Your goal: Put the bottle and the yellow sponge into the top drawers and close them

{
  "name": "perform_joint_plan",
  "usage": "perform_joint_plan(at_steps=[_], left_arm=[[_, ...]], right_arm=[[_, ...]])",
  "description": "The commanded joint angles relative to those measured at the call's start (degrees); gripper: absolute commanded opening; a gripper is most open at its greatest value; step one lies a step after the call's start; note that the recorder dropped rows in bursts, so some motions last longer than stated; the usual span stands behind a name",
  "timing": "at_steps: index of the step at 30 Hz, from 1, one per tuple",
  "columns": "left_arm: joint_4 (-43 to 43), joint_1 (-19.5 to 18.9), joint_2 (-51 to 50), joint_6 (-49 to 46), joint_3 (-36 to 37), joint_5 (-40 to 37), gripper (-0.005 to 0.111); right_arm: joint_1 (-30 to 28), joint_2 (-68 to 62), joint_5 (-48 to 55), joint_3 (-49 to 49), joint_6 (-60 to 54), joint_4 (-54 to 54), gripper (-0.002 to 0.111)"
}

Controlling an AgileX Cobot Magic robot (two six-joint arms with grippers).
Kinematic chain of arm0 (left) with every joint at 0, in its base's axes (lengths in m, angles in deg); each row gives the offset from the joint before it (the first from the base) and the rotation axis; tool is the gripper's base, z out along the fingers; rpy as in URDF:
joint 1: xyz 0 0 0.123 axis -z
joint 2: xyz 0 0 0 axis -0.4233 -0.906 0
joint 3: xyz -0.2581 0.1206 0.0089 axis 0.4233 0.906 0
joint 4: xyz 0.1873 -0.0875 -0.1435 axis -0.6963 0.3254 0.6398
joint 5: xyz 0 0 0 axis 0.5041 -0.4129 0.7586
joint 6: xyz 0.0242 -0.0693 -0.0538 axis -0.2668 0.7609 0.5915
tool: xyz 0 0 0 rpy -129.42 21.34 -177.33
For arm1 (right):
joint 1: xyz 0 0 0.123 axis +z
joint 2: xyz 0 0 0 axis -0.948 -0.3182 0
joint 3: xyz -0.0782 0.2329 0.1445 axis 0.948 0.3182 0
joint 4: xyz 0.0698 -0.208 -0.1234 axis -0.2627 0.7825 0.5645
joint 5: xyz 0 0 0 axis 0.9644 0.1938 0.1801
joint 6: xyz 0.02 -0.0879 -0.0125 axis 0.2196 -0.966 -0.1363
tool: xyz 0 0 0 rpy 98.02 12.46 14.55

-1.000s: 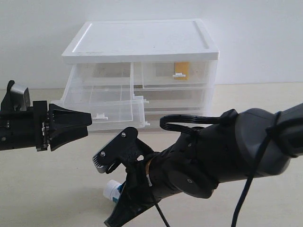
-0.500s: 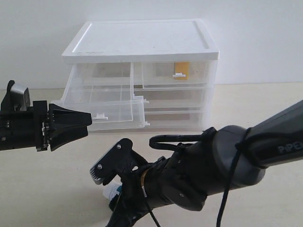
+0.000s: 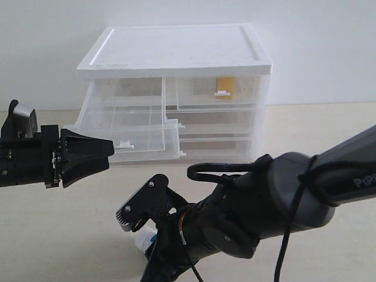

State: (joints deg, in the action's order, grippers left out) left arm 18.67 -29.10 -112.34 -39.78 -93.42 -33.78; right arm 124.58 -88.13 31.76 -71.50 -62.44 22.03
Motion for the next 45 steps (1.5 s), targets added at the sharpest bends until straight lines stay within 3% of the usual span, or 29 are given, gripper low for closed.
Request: perform_joint_plan(at_steps=[1,8,16,24,33,36,40,41,45], left_arm=[[0.53,-0.29,0.63,0.16,0.16,-0.45,0.053],[0.53,-0.29,0.63,0.16,0.16,-0.45,0.053],[0.50,-0.29,0.63,0.16,0.16,-0.45,0.053],[0.50,-0.29,0.63,-0.08,0.16,-0.45,0.053],[-0.02,-0.29,0.63,-0.08,0.16,-0.45,0.053],[-0.27,-0.29,0.63,-0.08,0.16,-0.45,0.053],[0.13,-0.29,0.63,-0.08,0.16,-0.45,0.053],[0.13,-0.29,0.63,-0.08,0.16,-0.45,0.053],[0.13,-0.29,0.63,-0.08,0.16,-0.45,0.053]], right_arm=[[0.82,6.44,4.61,0.18,0.09,0.01,0.000],[4.12,19.11,7.83,0.18,0.99,-0.09,0.000],[0.58,27.45,7.07,-5.27,0.99,0.86,0.000],[-4.63,21.05,7.18,-17.02,0.99,0.97,0.000],[-5.74,7.30,8.14,-29.49,0.99,1.61,0.001],[-6.98,4.62,10.66,-32.20,0.99,1.74,0.014],[-8.01,3.22,13.00,-33.90,1.18,1.89,0.056],[-8.01,3.22,13.35,-33.95,1.32,1.89,0.061],[-8.01,3.34,16.75,-35.61,1.32,1.89,0.050]])
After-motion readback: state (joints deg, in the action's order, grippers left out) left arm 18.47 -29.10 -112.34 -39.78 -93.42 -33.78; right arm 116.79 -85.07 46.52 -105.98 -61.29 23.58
